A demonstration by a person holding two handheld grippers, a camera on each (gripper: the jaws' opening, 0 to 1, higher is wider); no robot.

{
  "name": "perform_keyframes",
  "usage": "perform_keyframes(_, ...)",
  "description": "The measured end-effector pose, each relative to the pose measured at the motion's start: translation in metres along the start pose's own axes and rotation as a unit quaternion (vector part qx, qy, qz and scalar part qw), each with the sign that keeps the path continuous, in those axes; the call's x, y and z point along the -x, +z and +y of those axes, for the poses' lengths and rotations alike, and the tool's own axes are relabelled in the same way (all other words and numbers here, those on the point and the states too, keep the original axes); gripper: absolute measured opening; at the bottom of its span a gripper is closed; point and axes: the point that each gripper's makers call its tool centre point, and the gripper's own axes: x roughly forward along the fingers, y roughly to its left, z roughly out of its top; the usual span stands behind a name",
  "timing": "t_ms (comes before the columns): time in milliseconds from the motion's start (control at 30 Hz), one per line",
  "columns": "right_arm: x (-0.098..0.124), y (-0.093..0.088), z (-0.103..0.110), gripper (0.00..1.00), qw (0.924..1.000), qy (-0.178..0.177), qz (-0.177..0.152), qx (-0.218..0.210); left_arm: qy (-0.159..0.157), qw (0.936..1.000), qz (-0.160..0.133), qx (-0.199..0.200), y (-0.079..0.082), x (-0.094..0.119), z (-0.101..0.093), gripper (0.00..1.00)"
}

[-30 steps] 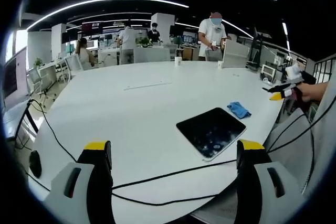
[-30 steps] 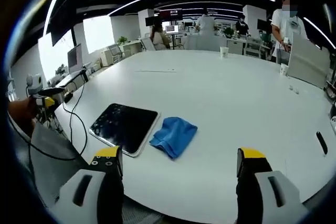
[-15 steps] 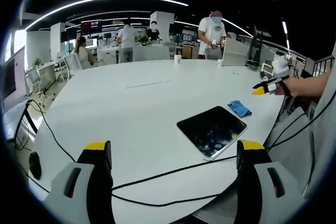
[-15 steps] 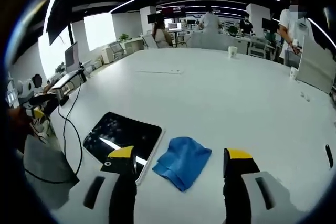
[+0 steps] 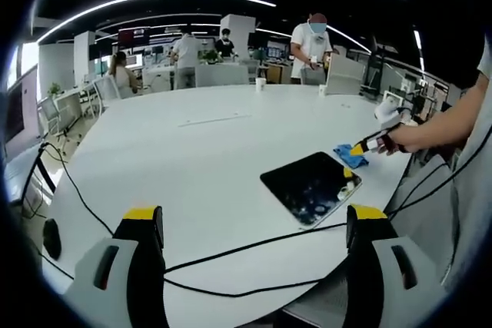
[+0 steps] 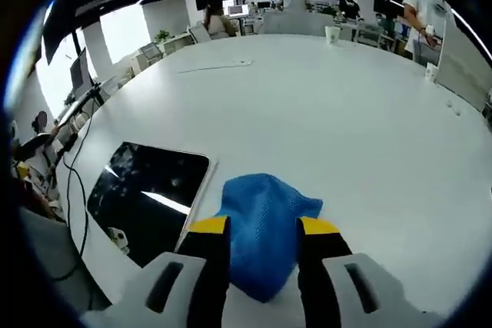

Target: Wipe the mirror surface with the cleaning cloth until all visible marks leave the cleaned area.

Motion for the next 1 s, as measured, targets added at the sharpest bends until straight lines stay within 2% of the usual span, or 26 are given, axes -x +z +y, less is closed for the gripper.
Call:
perform_keyframes(100, -0.004, -0.006, -0.004, 0.20, 0.9996, -0.015, 0.017, 0.018, 0.001, 1.0000, -0.001, 0.001, 0.001, -0.002, 0.001, 0.99)
perform_keyframes(200, -0.008, -0.002, -0.002, 0.20, 0.9998, -0.014, 0.010, 0.012, -0.001, 1.0000, -0.002, 0.000, 0.003, -0.004, 0.002, 0.99)
perform_keyframes(267, -0.011, -0.004, 0.000, 0.19, 0.9993, -0.015, 0.021, 0.026, -0.002, 1.0000, -0.002, -0.001, 0.003, -0.005, 0.002, 0.99)
perform_keyframes(367, -0.013, -0.003, -0.001, 0.16, 0.9992, -0.021, 0.027, 0.020, -0.003, 1.0000, 0.000, -0.003, -0.001, -0.006, 0.003, 0.99)
perform_keyframes(433, -0.011, -0.005, 0.003, 0.04, 0.9985, -0.019, 0.037, 0.035, -0.002, 1.0000, -0.003, -0.002, -0.004, -0.007, 0.006, 0.99)
perform_keyframes(533, -0.011, -0.005, 0.002, 0.02, 0.9980, -0.024, 0.039, 0.045, 0.001, 1.0000, -0.003, 0.002, -0.004, -0.006, 0.008, 0.98)
perform_keyframes(633, -0.011, -0.005, 0.002, 0.03, 0.9989, -0.021, 0.043, 0.000, 0.001, 1.0000, -0.005, 0.002, -0.003, -0.006, 0.006, 0.98)
perform_keyframes(967, -0.013, -0.004, 0.001, 0.01, 0.9978, -0.018, 0.059, -0.026, 0.006, 0.9999, -0.011, -0.011, -0.005, -0.008, 0.010, 0.99)
perform_keyframes(1000, -0.012, -0.004, 0.002, 0.01, 0.9960, -0.014, 0.068, -0.057, 0.005, 0.9999, -0.010, -0.013, -0.005, -0.009, 0.009, 0.99)
